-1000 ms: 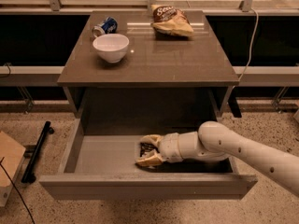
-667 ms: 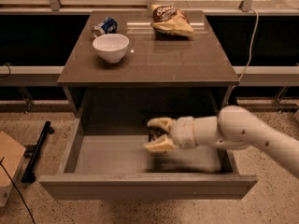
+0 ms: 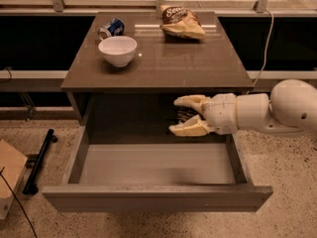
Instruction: Pick rxbar chocolate from top drawer and place on counter
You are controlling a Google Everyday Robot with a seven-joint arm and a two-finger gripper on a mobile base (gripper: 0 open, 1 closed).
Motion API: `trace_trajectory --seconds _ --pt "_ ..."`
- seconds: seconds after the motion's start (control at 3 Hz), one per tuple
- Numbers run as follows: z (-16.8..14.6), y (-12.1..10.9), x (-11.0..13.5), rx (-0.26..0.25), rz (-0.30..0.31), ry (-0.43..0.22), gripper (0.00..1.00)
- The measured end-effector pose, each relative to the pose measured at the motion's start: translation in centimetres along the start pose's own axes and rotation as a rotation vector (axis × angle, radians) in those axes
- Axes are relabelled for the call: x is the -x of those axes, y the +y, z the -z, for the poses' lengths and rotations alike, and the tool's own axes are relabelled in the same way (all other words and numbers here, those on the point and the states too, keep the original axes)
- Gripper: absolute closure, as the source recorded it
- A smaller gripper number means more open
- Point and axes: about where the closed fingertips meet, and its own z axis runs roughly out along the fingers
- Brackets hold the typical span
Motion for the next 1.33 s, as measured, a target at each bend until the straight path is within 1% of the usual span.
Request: trace_trajectory --seconds 0.33,0.67,1.0,1.33 --pt "3.1 -3.2 2.9 -0.059 0.002 0.044 1.00" --pt "5.5 -7.3 4.9 -0.145 -0.041 0.090 1.00" --pt "6.7 -12.0 5.7 -0.240 -0.133 0.120 1.00" --pt "6.3 -16.0 5.6 -0.299 -0.211 0.145 1.00"
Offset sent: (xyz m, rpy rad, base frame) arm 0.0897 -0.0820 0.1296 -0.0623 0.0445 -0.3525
